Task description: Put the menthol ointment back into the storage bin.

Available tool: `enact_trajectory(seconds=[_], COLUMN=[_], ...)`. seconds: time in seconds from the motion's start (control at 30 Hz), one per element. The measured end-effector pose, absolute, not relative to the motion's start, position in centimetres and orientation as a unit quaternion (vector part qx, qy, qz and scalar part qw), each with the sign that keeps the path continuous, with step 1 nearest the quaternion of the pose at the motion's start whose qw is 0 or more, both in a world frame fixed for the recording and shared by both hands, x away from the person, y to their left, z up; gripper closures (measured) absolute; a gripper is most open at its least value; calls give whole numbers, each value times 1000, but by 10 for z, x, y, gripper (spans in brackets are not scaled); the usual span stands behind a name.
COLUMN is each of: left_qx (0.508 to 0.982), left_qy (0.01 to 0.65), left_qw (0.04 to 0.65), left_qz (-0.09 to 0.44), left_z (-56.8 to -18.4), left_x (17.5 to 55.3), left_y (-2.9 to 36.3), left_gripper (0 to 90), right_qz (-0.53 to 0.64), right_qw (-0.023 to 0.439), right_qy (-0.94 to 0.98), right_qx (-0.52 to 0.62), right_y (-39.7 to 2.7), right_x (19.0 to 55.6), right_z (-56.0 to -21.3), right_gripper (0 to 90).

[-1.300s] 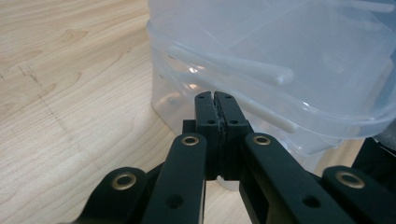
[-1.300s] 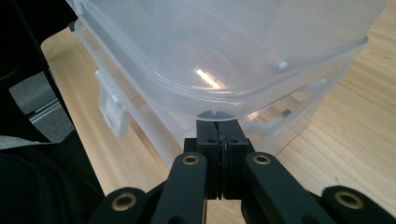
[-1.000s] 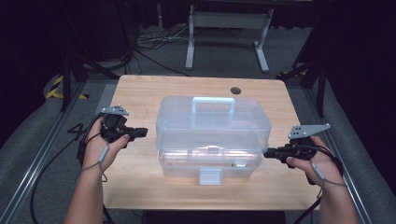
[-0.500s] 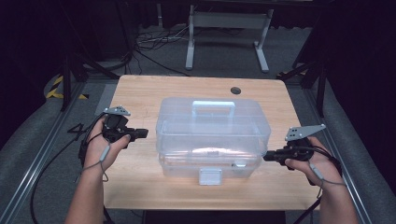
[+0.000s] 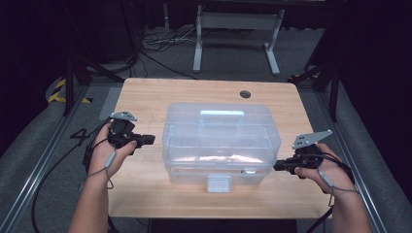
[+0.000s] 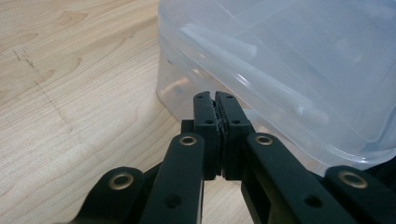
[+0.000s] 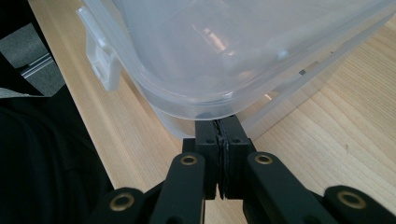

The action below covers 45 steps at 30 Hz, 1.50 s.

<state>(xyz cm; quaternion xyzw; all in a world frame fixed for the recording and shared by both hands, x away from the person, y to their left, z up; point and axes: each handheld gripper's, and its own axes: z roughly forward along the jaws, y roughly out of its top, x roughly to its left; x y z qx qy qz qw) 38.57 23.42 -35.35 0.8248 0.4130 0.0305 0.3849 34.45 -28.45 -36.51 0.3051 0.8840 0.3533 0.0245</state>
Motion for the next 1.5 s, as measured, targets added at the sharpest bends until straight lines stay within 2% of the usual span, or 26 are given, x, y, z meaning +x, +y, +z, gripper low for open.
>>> enact_trajectory(seconds=[0.8, 1.2, 1.5], left_qx=[827, 826, 828], left_qy=[412, 413, 412], left_qw=[381, 382, 380], left_qz=[25, 21, 20], left_z=[-356, -357, -358], left_x=[387, 388, 388], left_y=[234, 235, 233], left_gripper=[876, 873, 871], right_qz=[321, 322, 347], right_qw=[9, -14, -2], right_qy=[900, 899, 892], right_qx=[294, 296, 291], right_y=[-282, -288, -294], right_x=[345, 345, 341], right_z=[-372, -375, -366], right_gripper=[888, 872, 856])
